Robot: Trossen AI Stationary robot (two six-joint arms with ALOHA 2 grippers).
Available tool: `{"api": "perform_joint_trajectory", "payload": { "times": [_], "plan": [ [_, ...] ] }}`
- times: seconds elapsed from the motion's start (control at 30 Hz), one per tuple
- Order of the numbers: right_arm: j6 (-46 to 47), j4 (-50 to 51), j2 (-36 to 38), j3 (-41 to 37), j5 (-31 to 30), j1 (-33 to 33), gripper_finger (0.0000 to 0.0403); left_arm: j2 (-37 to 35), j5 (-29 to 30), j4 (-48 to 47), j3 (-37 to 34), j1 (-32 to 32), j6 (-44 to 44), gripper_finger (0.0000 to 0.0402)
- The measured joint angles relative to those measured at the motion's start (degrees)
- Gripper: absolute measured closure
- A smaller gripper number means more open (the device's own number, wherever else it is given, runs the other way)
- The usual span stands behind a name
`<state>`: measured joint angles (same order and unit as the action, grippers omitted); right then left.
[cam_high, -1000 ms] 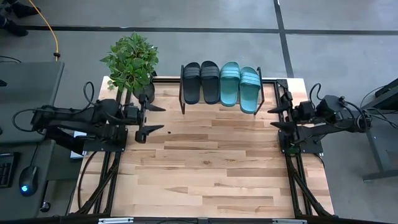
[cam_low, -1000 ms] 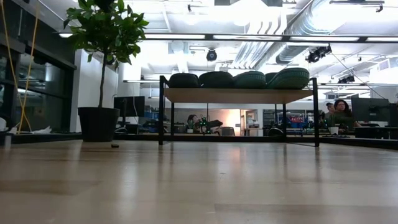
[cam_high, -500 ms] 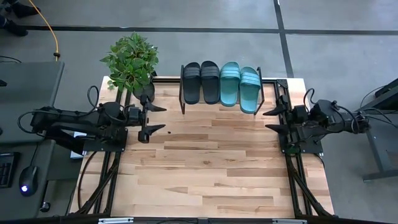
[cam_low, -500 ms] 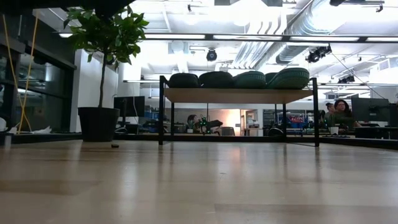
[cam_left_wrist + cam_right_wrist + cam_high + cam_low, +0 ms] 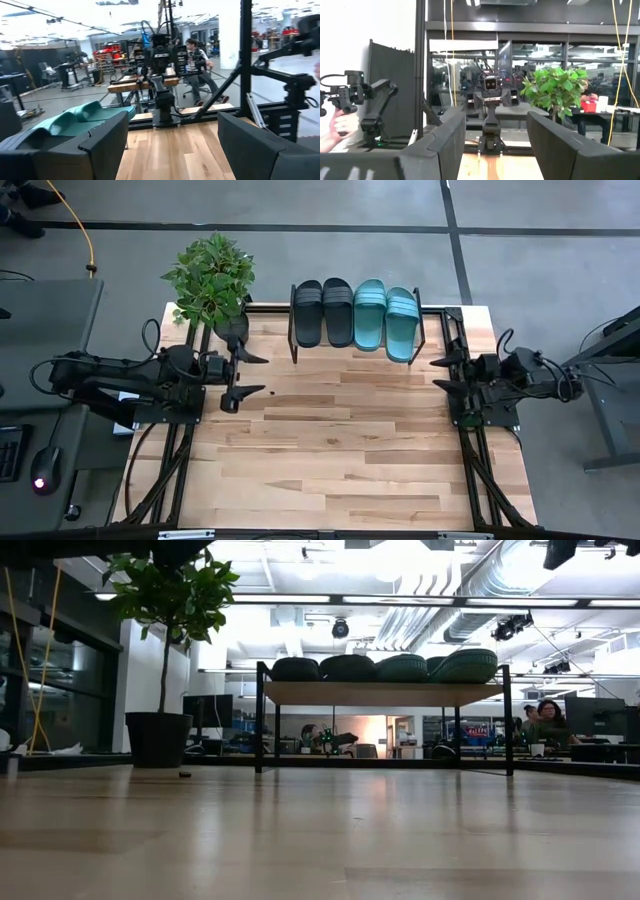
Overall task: Pick and place slides into the shelf
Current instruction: Return to Home Position
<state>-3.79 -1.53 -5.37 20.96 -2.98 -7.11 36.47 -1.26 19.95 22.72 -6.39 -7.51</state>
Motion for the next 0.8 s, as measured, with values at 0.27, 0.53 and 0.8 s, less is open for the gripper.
{"api": "perform_joint_trajectory", "payload": {
  "times": [0.27,0.53,0.8],
  "plan": [
    [-0.6,-2.7,5.2,-4.6,0.0,0.0,0.0201,0.0,-3.1,-0.3,-0.1,0.0,0.1,0.0114],
    [0.6,-9.3,5.1,-8.8,0.0,0.0,0.0201,0.0,-3.7,13.8,-8.1,0.0,2.7,0.0114],
    [0.4,-8.0,5.1,-8.8,6.4,0.0,0.0201,0.0,-2.3,17.7,-11.4,0.0,3.5,0.0114]
  ]
}}
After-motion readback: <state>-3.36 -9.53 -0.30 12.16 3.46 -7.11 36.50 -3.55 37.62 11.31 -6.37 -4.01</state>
